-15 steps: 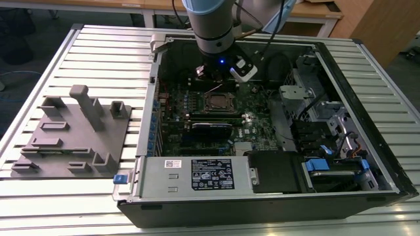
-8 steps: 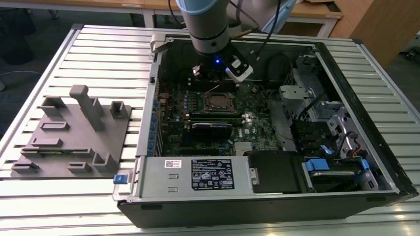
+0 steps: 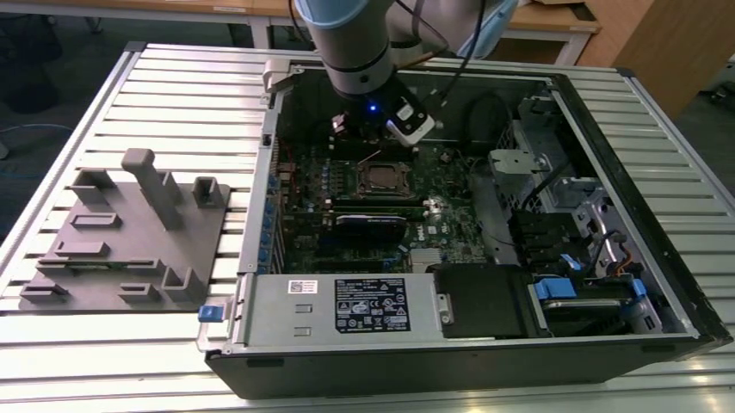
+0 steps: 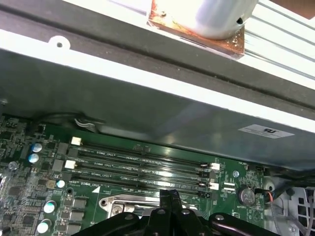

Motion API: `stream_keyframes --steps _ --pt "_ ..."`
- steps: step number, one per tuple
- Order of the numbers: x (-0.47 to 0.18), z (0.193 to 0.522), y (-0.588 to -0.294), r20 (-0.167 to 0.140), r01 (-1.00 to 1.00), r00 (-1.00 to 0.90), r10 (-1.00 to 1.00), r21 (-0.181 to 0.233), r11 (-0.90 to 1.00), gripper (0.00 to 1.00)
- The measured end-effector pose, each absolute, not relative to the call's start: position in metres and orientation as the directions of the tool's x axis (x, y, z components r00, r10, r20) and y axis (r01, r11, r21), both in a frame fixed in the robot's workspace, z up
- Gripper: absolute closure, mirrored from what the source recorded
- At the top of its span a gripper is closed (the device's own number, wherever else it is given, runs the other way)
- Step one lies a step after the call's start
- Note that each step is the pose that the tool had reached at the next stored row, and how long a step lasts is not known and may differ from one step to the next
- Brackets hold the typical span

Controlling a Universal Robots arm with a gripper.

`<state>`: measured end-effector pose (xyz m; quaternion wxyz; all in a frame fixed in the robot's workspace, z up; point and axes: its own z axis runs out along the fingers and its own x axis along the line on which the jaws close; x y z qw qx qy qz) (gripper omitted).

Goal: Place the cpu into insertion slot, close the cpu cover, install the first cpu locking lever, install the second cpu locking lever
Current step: 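Install the first cpu locking lever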

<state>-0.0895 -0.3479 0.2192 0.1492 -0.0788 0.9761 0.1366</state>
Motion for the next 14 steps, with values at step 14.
stream_keyframes --steps 14 --pt "-0.0895 0.2168 -0.3479 -0.314 -0.08 -0.949 0.001 0.244 0.966 0.9"
